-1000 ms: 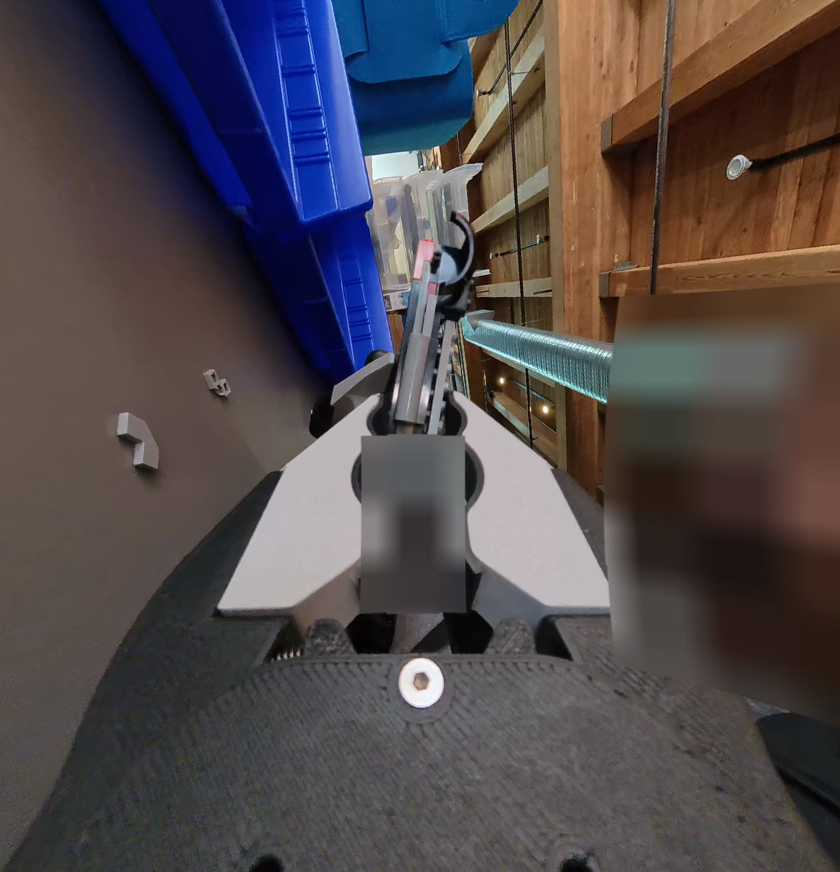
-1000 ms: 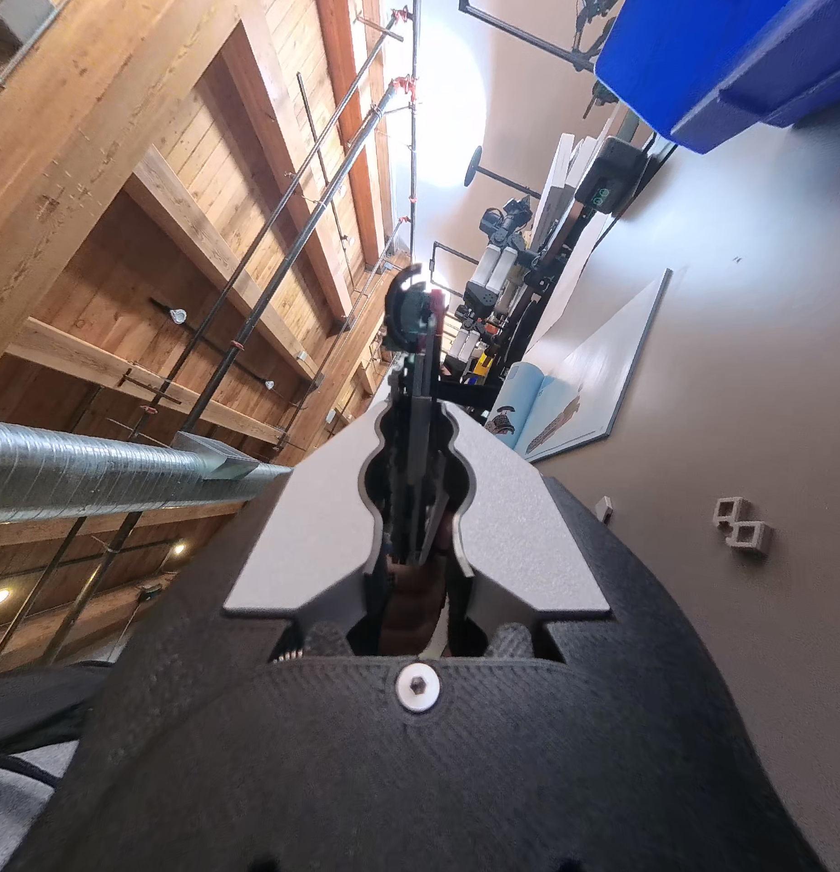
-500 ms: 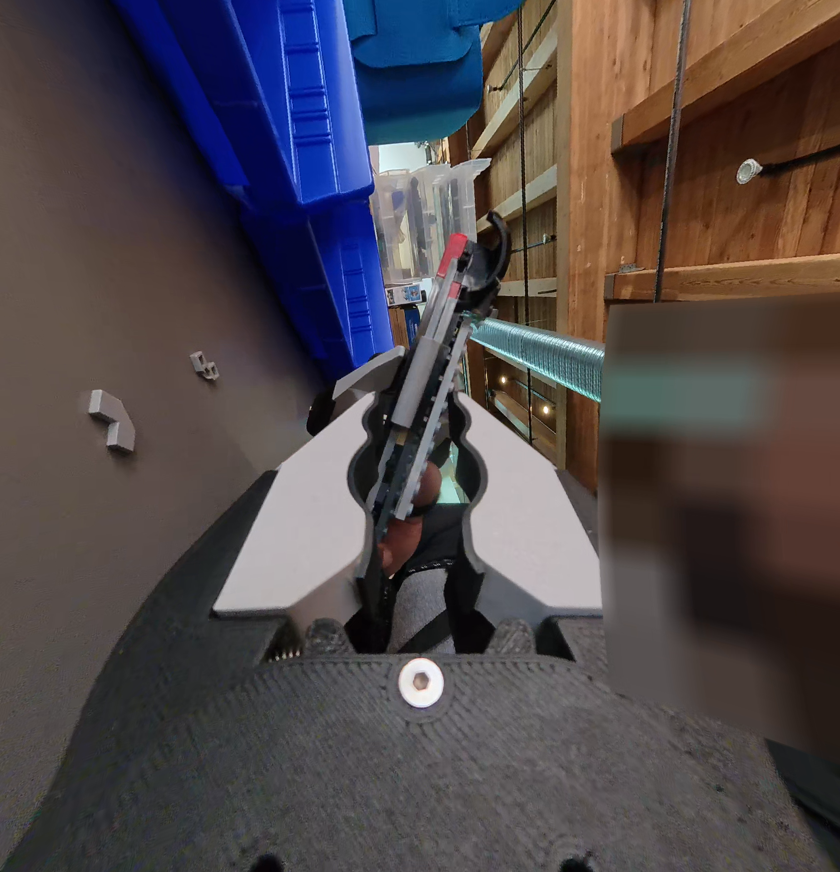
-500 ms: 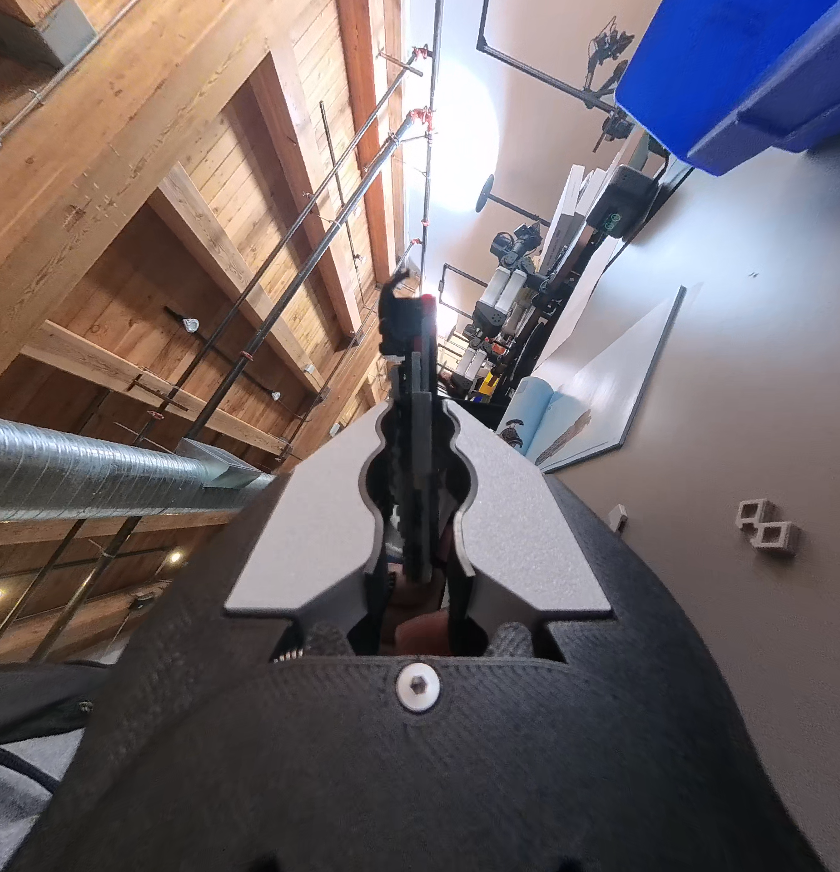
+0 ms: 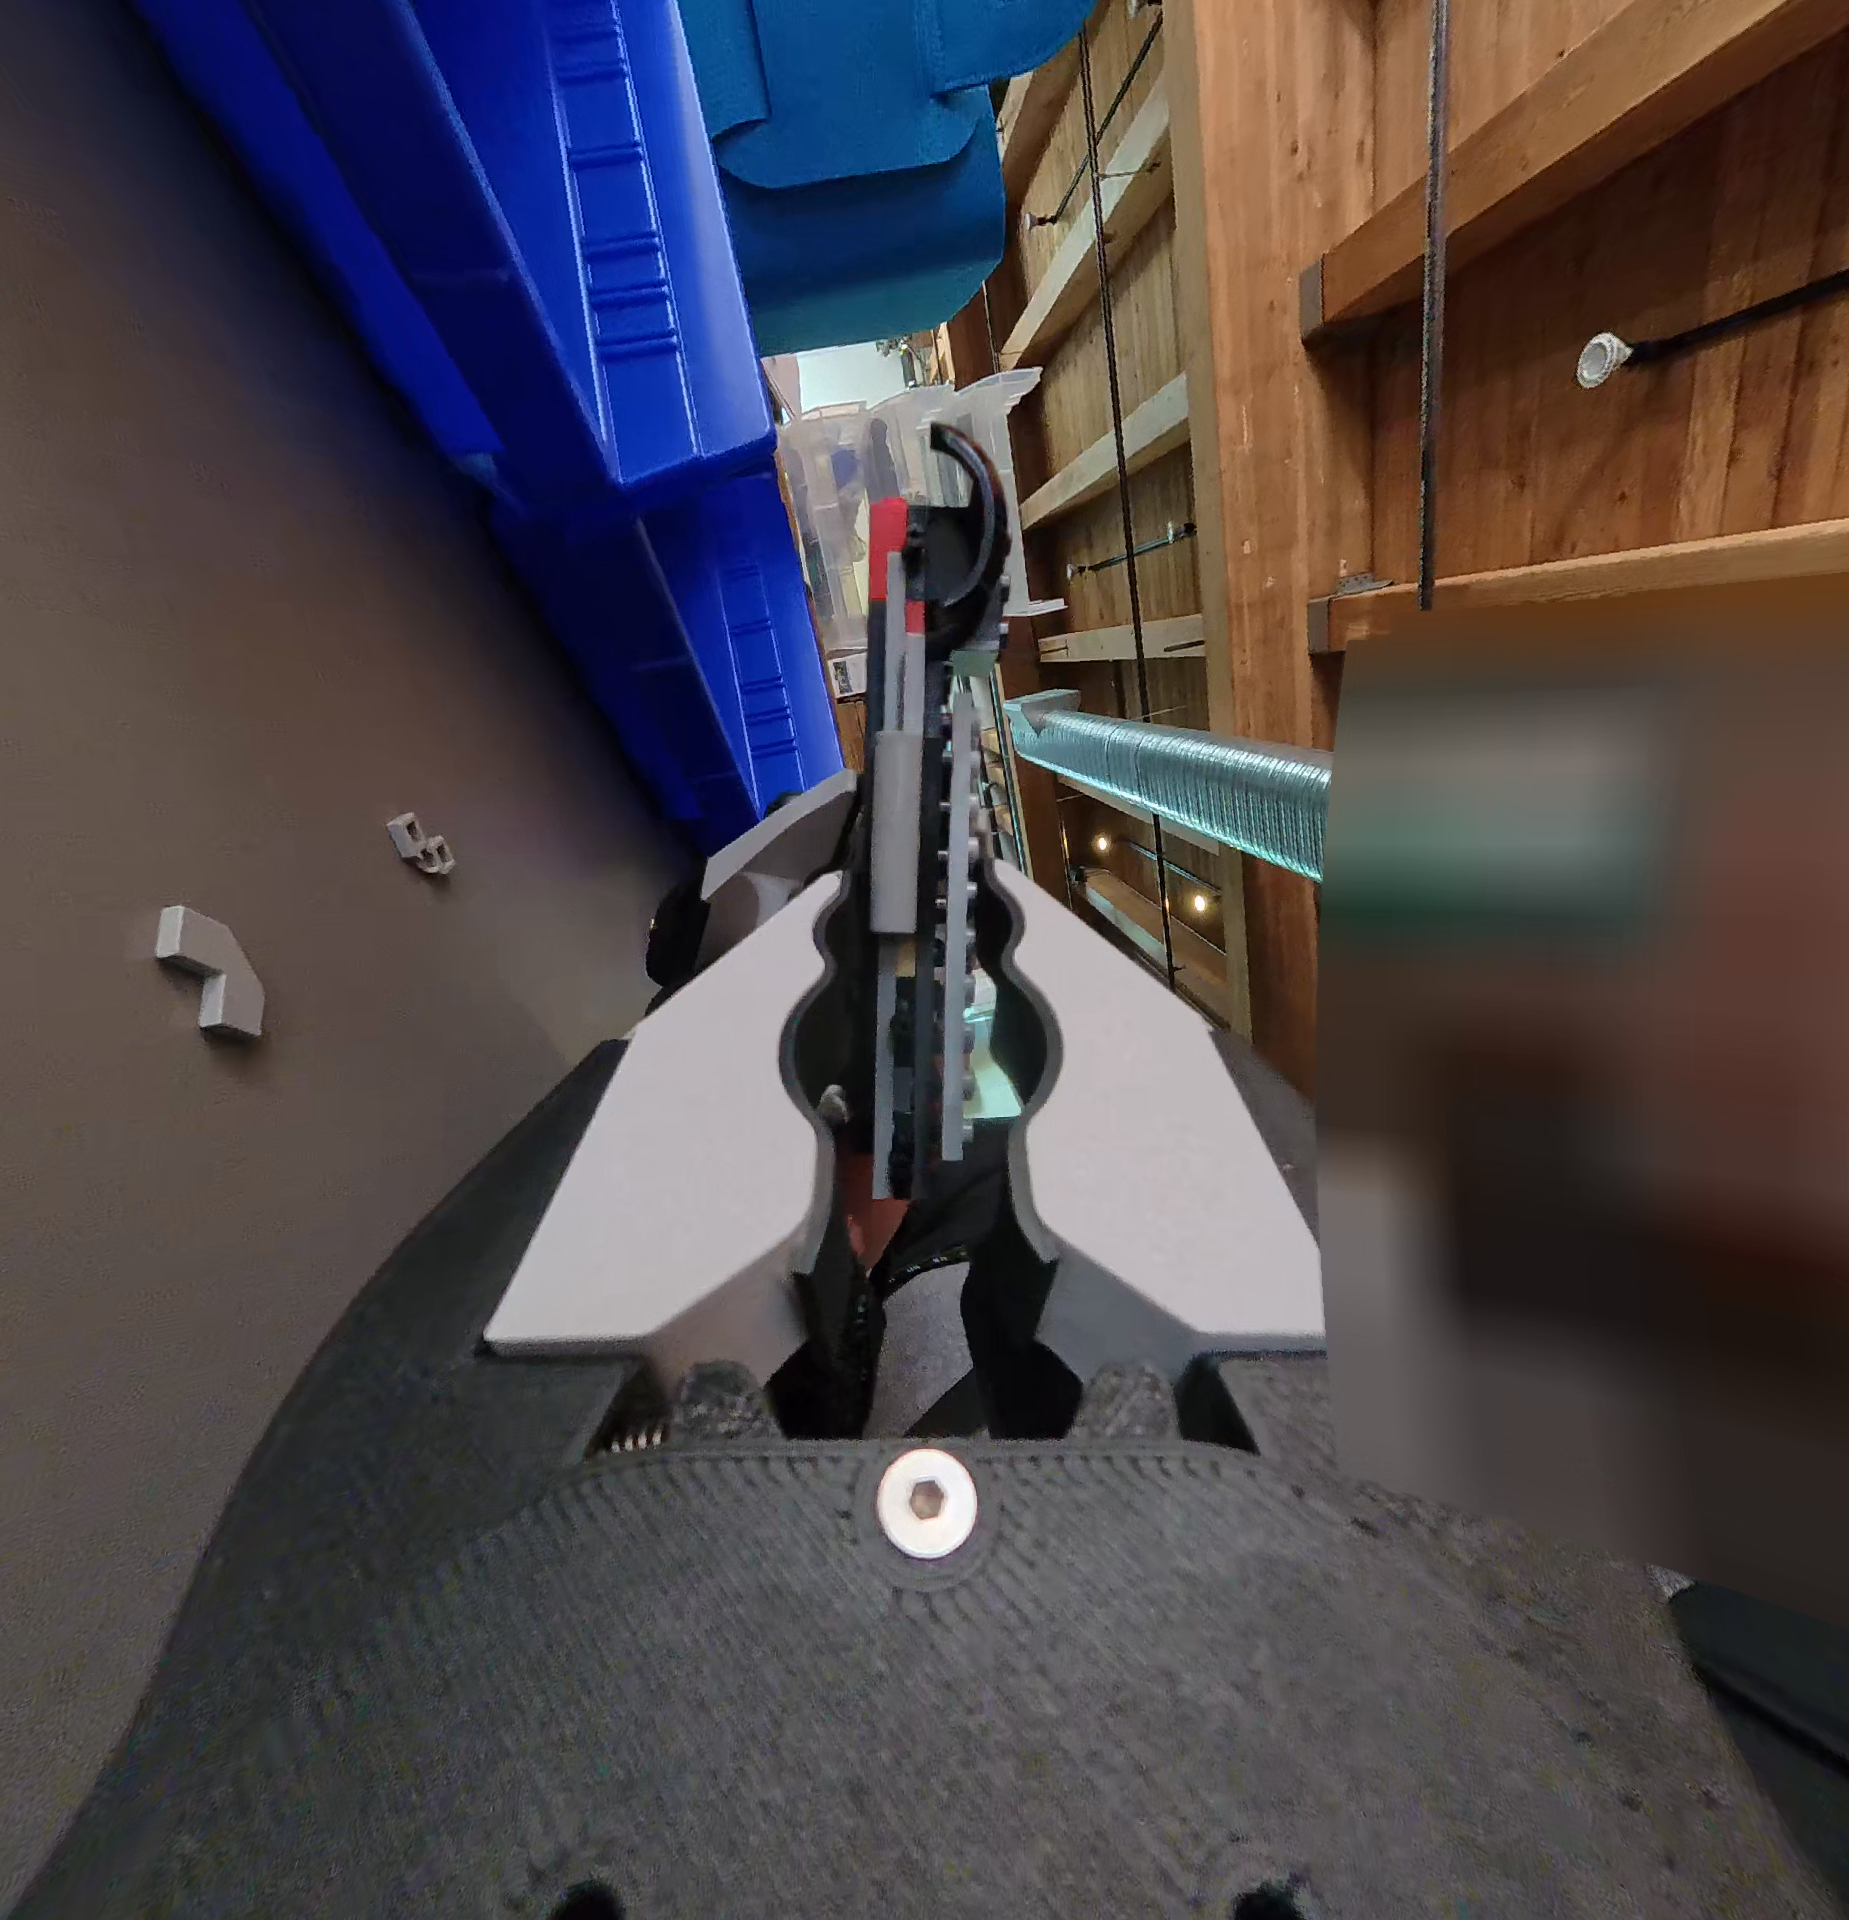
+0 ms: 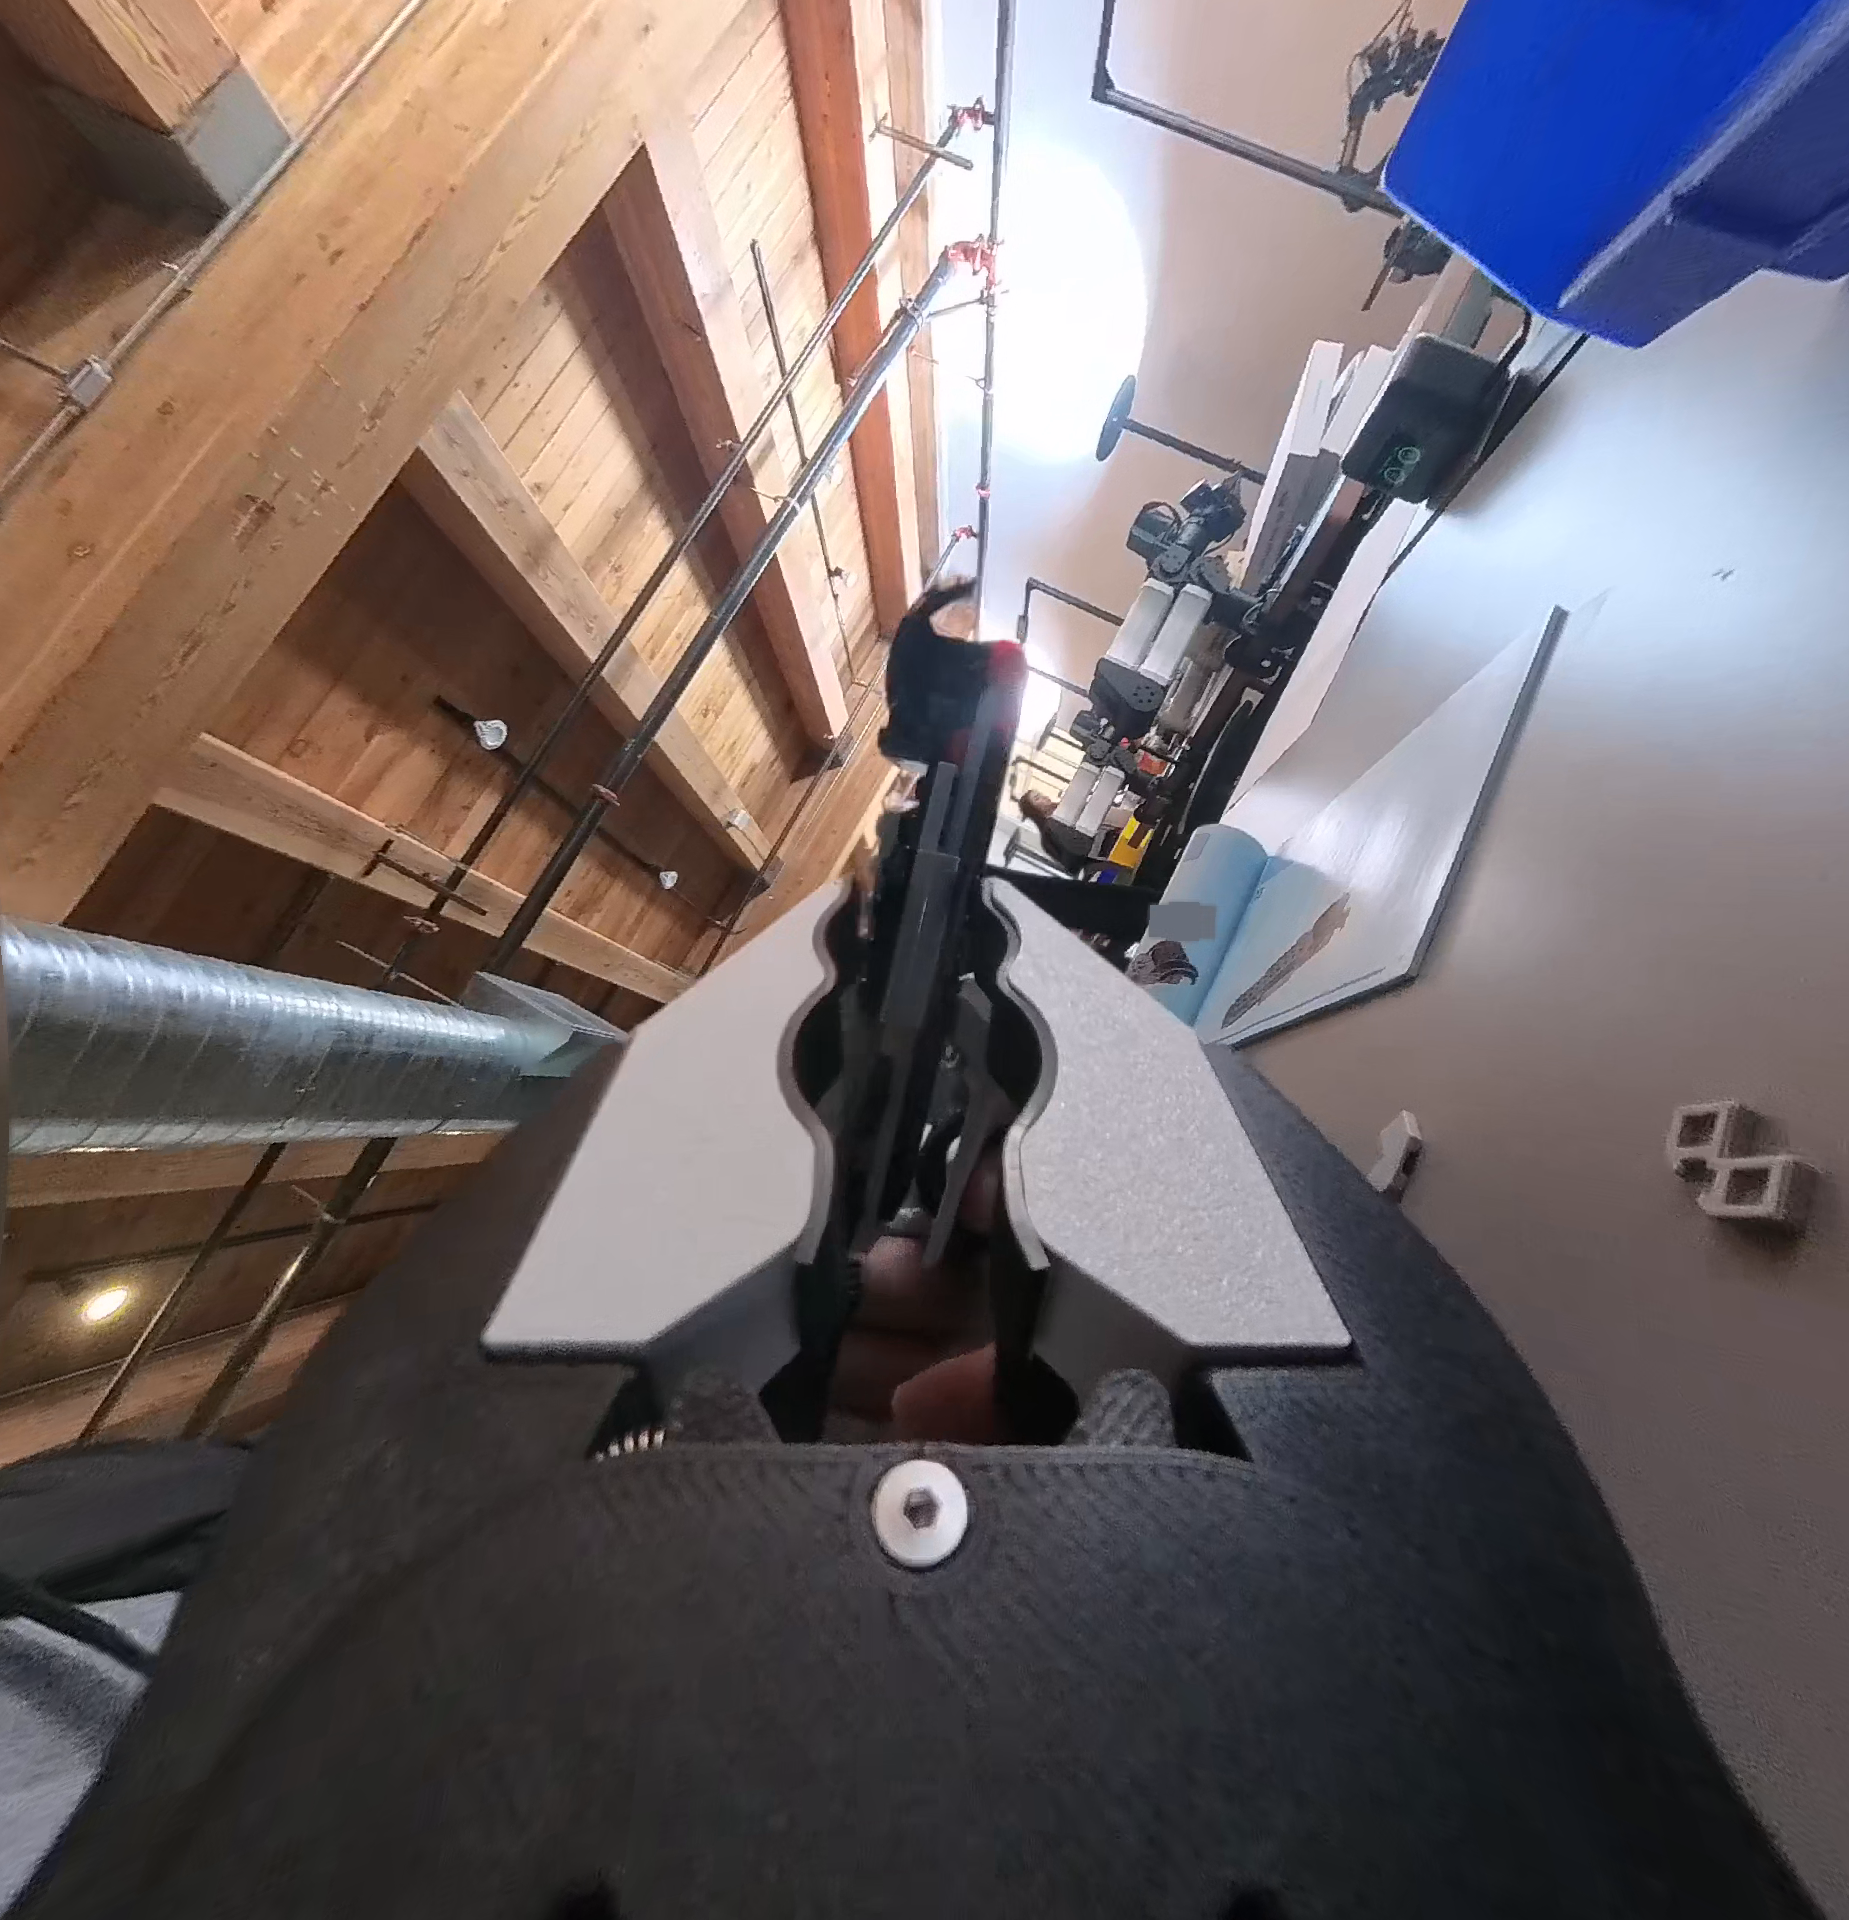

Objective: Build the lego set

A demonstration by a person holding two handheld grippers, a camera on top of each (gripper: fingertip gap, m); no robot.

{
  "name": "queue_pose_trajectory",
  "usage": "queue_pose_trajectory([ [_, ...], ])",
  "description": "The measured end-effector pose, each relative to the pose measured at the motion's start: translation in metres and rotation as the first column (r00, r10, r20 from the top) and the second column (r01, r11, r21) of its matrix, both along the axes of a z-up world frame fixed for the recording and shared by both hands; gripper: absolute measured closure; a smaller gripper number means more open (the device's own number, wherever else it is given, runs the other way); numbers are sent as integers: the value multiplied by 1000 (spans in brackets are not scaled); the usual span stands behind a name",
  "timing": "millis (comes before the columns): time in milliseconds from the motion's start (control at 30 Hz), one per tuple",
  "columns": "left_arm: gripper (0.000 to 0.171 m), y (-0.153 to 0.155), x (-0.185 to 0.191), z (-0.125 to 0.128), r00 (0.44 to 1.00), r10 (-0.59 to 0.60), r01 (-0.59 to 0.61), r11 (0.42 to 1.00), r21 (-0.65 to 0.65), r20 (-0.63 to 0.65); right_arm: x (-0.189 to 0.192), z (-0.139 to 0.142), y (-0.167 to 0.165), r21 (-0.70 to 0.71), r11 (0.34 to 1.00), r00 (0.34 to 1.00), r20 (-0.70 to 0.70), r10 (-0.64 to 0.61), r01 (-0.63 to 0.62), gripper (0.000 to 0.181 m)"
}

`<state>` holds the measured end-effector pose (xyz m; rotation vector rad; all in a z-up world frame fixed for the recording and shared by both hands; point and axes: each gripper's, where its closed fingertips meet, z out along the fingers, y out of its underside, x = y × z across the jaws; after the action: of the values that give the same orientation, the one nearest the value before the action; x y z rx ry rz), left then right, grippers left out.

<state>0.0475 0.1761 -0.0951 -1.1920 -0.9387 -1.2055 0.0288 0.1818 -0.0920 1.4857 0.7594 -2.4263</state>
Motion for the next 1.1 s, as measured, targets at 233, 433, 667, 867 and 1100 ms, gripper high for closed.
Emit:
queue_pose_trajectory([
  [233, 151, -5, -1, -5, 998, -10, 7, 999, -52, -62, -4, 1, -5, 43, 996, 997, -5, 82, -82, 142],
  [433, 151, -5, 5, -7, 987, -58, 42, 993, -113, -147, -6, -4, -8, 127, 986, 994, 20, 105, -107, 157],
  [667, 147, -6, 5, -4, 973, -99, 71, 988, -138, -209, -6, -4, -6, 113, 986, 992, 22, 122, -124, 157],
  [867, 137, -7, 5, 6, 980, -111, 101, 993, -68, -167, -6, 0, -5, 96, 987, 991, 7, 130, -130, 158],
  [1100, 149, -7, 3, 0, 980, -100, 88, 993, -80, -170, -5, 0, -6, 116, 985, 992, 6, 129, -129, 158],
])
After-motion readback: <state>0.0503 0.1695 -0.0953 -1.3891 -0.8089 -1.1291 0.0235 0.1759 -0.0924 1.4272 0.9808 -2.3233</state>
